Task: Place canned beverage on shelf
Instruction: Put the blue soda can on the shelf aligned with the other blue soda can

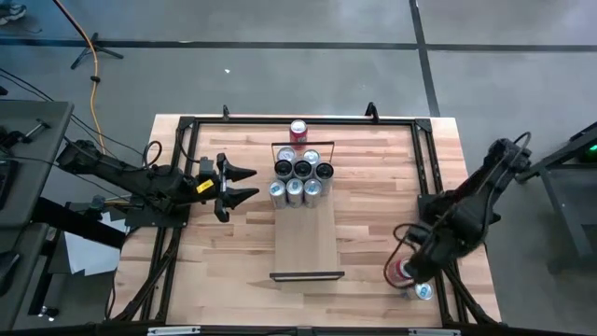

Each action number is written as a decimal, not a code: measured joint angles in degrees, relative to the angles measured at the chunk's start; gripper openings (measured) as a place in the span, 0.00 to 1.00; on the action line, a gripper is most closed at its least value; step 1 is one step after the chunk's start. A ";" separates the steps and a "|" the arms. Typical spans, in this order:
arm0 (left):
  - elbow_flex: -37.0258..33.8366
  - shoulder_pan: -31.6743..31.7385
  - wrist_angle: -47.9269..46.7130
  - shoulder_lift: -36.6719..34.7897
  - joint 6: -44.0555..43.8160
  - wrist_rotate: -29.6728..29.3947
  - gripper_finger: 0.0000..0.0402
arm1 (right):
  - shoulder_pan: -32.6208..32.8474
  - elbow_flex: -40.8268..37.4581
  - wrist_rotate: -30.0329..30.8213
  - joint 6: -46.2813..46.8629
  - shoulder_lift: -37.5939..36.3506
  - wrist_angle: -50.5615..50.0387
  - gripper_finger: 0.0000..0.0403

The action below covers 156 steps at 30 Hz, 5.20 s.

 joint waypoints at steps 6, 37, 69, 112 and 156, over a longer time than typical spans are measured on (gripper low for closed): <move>0.00 0.01 0.00 0.00 -2.84 -0.06 0.61 | 3.52 -7.58 -4.10 7.17 2.88 12.74 0.89; 0.00 0.01 -0.42 0.02 -3.00 -1.81 0.61 | 4.53 -11.54 -4.38 2.84 0.74 13.12 0.89; 0.02 0.01 -2.19 0.02 -6.06 -1.68 0.61 | 4.53 -18.81 -7.07 9.14 5.02 23.55 0.85; 0.21 -0.01 2.93 -3.69 7.70 -6.77 0.61 | -19.73 30.06 26.81 -52.06 9.17 19.81 0.55; 12.48 -10.64 -26.82 22.68 -18.98 -1.42 0.59 | -35.45 41.23 12.16 -73.42 43.25 -8.30 0.55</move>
